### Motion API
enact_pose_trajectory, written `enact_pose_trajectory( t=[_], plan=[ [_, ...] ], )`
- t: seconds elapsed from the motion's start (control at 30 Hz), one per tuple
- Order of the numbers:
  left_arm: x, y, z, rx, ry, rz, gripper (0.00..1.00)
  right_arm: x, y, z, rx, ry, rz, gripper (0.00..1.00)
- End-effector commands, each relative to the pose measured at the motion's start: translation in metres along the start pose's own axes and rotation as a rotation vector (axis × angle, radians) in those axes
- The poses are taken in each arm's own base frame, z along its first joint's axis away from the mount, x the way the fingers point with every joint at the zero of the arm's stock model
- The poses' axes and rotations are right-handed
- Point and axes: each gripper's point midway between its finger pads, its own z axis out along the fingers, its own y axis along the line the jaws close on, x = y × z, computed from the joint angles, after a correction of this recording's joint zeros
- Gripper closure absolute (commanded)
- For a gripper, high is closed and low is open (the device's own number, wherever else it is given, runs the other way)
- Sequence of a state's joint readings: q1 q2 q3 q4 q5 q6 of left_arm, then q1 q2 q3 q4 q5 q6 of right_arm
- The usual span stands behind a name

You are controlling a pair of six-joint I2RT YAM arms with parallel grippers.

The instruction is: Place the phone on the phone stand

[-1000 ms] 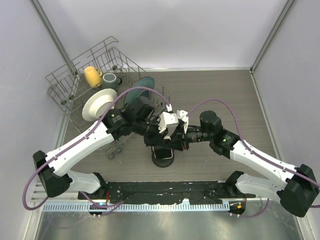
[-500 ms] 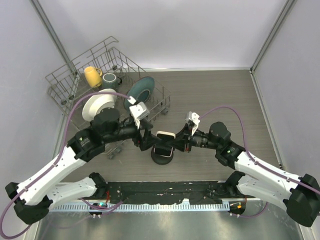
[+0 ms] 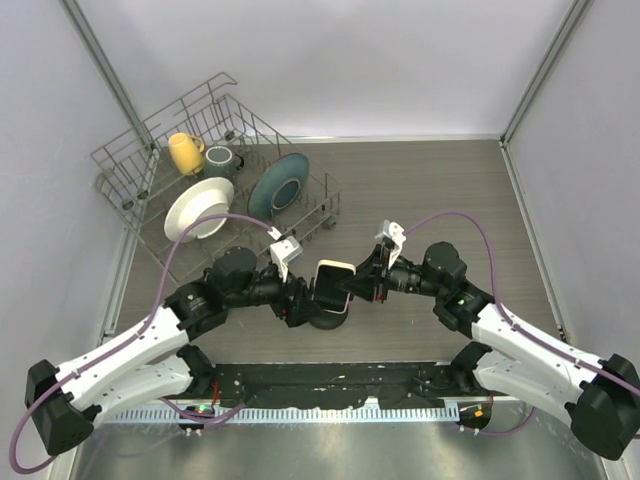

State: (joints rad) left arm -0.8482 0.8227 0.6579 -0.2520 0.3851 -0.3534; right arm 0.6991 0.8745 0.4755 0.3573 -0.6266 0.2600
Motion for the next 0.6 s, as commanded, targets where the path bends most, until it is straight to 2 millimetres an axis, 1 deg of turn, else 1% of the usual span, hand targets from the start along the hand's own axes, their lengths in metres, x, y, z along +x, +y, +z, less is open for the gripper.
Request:
enact_pose_trajectory(
  t=[0.0,0.1,0.13,0.2,0.27,0.3,0.33,0.37,0.4,0.43,0.47,0.5,0.53,0.57],
  plan=[
    [-0.021,-0.009,0.007,0.044,-0.070,-0.017,0.23,-0.031,0.008,-0.004,-0.026,-0.058,-0.040,0.99],
    [-0.025,-0.009,0.004,0.039,-0.105,-0.016,0.23,-0.032,0.009,-0.006,-0.041,-0.060,-0.026,0.99],
    [-0.026,-0.008,0.003,0.033,-0.112,-0.013,0.25,-0.031,0.010,-0.006,-0.053,-0.057,-0.022,1.00],
    [-0.021,-0.005,0.005,0.022,-0.099,-0.019,0.28,-0.034,0.010,-0.007,-0.056,-0.073,-0.026,0.99],
    [-0.013,-0.003,0.011,0.031,-0.073,-0.039,0.35,-0.036,0.011,-0.008,-0.062,-0.080,-0.022,0.99],
    [-0.013,-0.006,0.014,0.056,-0.074,-0.041,0.40,-0.037,0.011,-0.008,-0.062,-0.085,-0.023,0.99],
    [-0.009,-0.006,0.017,0.067,-0.068,-0.047,0.47,-0.040,0.011,-0.008,-0.066,-0.094,-0.023,0.99],
    [-0.008,-0.007,0.019,0.080,-0.066,-0.055,0.48,-0.039,0.011,-0.008,-0.067,-0.095,-0.019,0.99],
    [-0.007,-0.007,0.022,0.090,-0.071,-0.054,0.49,-0.039,0.010,-0.009,-0.063,-0.098,-0.018,0.99],
    [0.001,-0.006,0.024,0.086,-0.052,-0.060,0.47,-0.040,0.009,-0.009,-0.062,-0.101,-0.019,0.99],
    [-0.003,-0.006,0.024,0.090,-0.071,-0.051,0.44,-0.039,0.010,-0.009,-0.065,-0.100,-0.015,0.99],
    [-0.001,-0.004,0.024,0.083,-0.072,-0.043,0.42,-0.039,0.009,-0.010,-0.065,-0.099,-0.014,0.99],
    [0.002,0.000,0.025,0.063,-0.072,-0.045,0.36,-0.039,0.009,-0.010,-0.067,-0.100,-0.013,0.99],
    [0.004,0.003,0.025,0.053,-0.070,-0.043,0.34,-0.039,0.009,-0.010,-0.069,-0.099,-0.012,0.99]
  ],
)
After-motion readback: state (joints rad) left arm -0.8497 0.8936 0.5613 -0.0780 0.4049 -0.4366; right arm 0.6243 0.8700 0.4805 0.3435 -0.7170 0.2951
